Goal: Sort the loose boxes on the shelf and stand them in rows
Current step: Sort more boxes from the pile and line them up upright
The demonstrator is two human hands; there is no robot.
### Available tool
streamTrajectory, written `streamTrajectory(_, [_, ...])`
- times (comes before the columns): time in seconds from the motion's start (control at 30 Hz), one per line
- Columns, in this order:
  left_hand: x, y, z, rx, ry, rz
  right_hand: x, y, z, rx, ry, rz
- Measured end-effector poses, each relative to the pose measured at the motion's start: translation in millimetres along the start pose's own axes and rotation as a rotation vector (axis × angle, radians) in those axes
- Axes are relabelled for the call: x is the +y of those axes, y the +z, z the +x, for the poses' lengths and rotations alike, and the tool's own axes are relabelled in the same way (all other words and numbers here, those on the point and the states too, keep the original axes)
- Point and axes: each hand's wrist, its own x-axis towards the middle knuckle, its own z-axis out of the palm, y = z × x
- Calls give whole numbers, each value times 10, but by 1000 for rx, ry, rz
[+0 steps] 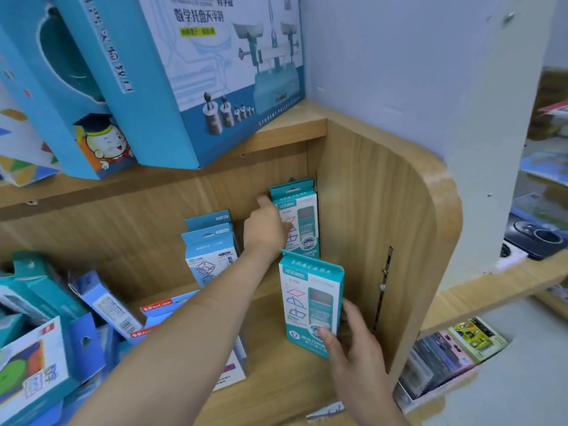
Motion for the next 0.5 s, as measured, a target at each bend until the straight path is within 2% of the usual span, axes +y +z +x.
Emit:
streamTrajectory(0.1, [16,-1,18,-38,-65,-80,67,47,56,26,30,-6])
streamTrajectory(0.23, [43,-185,21,-197,-179,-244,124,88,78,50,86,15])
streamTrajectory(0.3, [79,-375,-92,-162,-139,-346,137,89,101,58,100,32])
streamTrajectory(0.4, [60,-591,-498,25,-16,-622,125,72,132,64,99,53])
streamTrajectory(0.5, [-55,-406,-1111,-10,77,-755,83,33,158,45,85,82])
